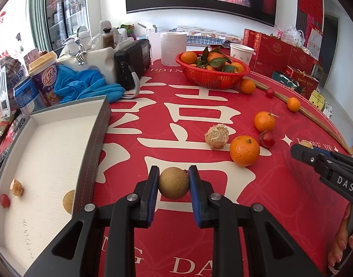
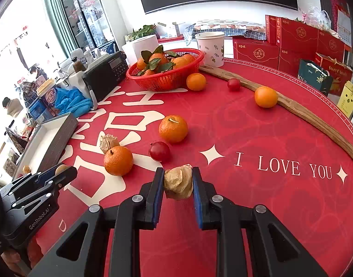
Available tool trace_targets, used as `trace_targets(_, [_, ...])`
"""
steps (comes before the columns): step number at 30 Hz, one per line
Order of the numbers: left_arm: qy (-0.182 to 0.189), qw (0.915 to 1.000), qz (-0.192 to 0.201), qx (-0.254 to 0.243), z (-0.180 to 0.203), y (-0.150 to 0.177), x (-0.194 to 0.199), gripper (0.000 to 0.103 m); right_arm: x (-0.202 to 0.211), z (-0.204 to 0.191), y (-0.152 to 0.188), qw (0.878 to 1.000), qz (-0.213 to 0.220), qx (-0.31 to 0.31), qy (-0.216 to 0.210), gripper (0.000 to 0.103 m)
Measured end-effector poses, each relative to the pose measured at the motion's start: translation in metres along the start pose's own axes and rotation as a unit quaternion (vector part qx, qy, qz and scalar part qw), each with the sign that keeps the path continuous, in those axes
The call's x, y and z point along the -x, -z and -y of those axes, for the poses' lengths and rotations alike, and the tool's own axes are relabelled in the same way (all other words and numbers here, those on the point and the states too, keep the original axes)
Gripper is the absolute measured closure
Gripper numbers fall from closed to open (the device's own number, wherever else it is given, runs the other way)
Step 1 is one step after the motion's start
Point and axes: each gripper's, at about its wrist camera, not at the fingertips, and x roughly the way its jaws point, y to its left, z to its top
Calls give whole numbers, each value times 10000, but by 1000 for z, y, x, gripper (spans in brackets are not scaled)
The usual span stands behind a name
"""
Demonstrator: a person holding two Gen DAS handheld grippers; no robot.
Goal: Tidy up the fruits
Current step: 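Lift the brown kiwi with the left gripper while the right lifts the dried fig, then carry both fruits over the white tray and open both grippers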
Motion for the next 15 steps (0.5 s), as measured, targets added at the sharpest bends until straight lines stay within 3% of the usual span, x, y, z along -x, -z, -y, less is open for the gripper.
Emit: trace_targets(15, [33, 9987, 346, 377, -30, -7, 28, 75, 15, -20, -9, 9992, 386, -11, -44, 79])
